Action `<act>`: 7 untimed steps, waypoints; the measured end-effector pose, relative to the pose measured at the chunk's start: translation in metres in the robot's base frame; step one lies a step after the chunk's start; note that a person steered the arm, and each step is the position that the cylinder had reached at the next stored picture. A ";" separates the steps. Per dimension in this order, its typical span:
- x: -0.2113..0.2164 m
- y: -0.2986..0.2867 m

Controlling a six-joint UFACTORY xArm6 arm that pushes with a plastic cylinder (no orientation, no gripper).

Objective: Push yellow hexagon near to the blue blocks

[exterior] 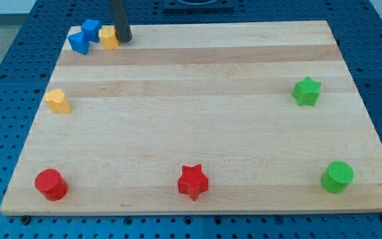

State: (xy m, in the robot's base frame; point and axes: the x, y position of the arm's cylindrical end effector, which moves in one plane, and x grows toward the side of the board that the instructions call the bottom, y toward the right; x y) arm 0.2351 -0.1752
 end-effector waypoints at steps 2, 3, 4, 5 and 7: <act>0.000 -0.016; 0.024 0.024; 0.096 0.055; 0.200 0.080; 0.269 0.264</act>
